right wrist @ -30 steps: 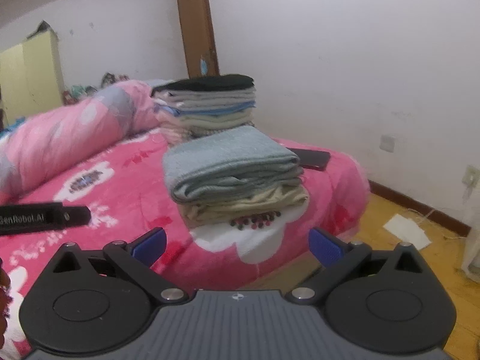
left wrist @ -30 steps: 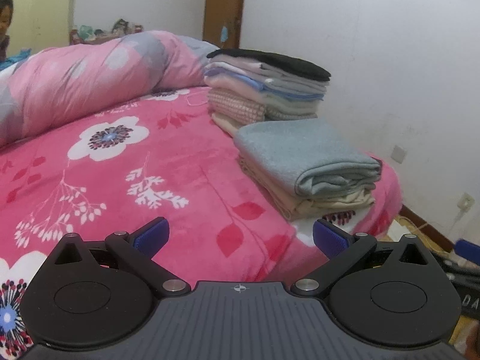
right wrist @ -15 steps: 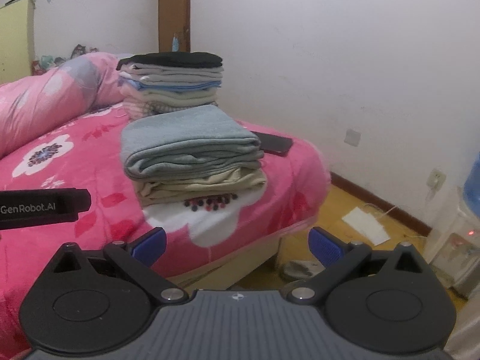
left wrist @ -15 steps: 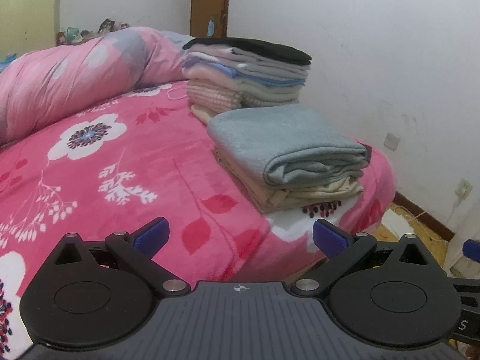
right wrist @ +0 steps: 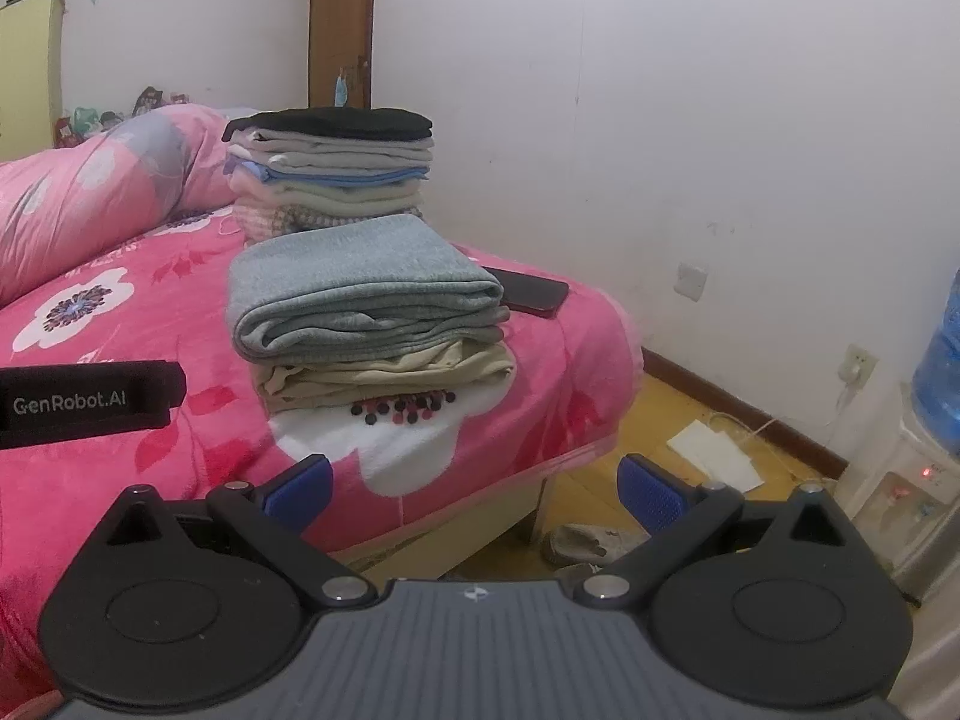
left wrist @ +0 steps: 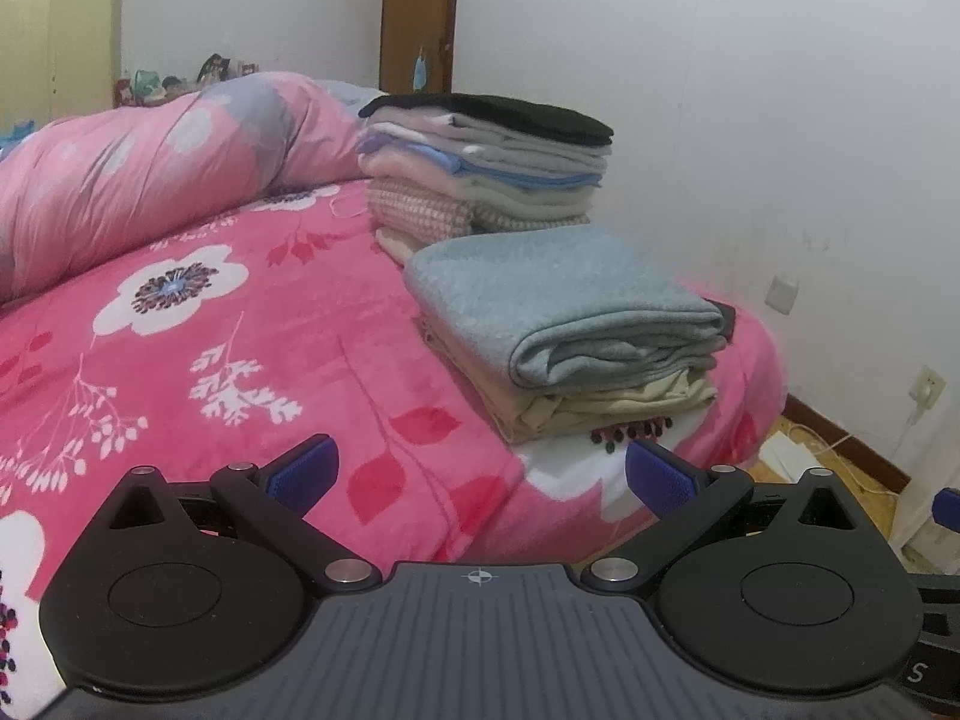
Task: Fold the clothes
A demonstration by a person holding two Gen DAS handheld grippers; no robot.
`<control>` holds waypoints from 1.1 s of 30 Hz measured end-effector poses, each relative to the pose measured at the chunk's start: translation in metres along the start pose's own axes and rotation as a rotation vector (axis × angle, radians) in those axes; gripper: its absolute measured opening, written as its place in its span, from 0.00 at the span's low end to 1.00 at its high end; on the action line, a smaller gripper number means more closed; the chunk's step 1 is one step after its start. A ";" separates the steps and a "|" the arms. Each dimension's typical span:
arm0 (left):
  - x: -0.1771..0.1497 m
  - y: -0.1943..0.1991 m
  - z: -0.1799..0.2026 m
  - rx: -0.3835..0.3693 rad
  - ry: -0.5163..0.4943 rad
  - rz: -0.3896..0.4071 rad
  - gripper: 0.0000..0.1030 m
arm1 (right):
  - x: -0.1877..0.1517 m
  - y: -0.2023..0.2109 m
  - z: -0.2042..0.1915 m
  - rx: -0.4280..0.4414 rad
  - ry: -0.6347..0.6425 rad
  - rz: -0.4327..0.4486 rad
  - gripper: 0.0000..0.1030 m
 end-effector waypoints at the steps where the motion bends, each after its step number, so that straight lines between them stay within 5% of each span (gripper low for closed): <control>1: 0.000 0.000 0.001 0.001 -0.001 0.001 1.00 | 0.000 0.000 0.001 0.000 0.000 0.000 1.00; 33: -0.002 0.007 0.011 -0.023 0.009 0.016 1.00 | -0.002 0.004 0.011 -0.023 -0.004 0.010 1.00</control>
Point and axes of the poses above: each gripper's, at about its wrist camera, not at the fingertips, and y roughly against the way its jaws point, z to its right, x to its top, the point moved 4 cm from there along -y, roughly the way its jaws point, and after that the axes turned 9 degrees about -z, right-handed, at the moved point
